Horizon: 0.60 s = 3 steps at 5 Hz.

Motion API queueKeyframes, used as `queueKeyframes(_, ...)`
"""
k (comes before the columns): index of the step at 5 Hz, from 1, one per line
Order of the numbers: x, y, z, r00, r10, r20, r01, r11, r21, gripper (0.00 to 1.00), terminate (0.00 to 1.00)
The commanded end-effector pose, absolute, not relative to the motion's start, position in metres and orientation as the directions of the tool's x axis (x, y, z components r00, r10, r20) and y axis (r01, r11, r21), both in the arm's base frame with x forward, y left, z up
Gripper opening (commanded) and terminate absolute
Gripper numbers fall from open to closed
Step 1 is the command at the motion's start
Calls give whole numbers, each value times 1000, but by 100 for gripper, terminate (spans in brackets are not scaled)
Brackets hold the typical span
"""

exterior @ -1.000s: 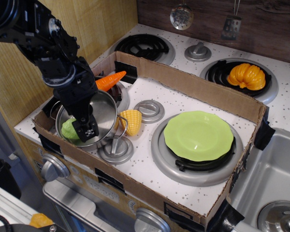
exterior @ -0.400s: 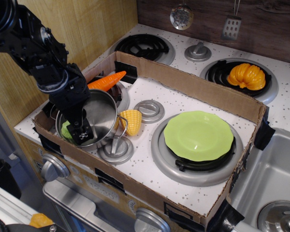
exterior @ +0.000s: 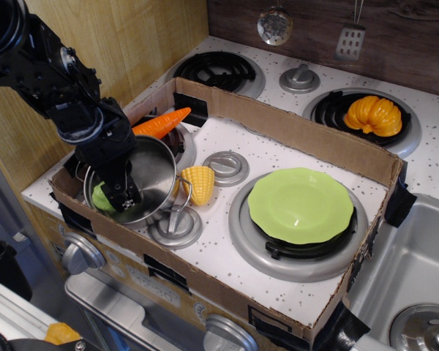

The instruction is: Take broccoli out of pan

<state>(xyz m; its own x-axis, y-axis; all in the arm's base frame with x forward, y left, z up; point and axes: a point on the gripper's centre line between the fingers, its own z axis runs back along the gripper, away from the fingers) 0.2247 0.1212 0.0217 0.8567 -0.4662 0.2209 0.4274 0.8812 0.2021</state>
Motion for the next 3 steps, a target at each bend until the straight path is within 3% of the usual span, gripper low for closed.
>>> queueKeyframes(1, 229, 111, 35, 858, -466, 217, 423, 879, 219, 0, 0)
queueKeyframes(3, 241, 94, 85, 868, -473, 152, 429, 868, 251, 0, 0)
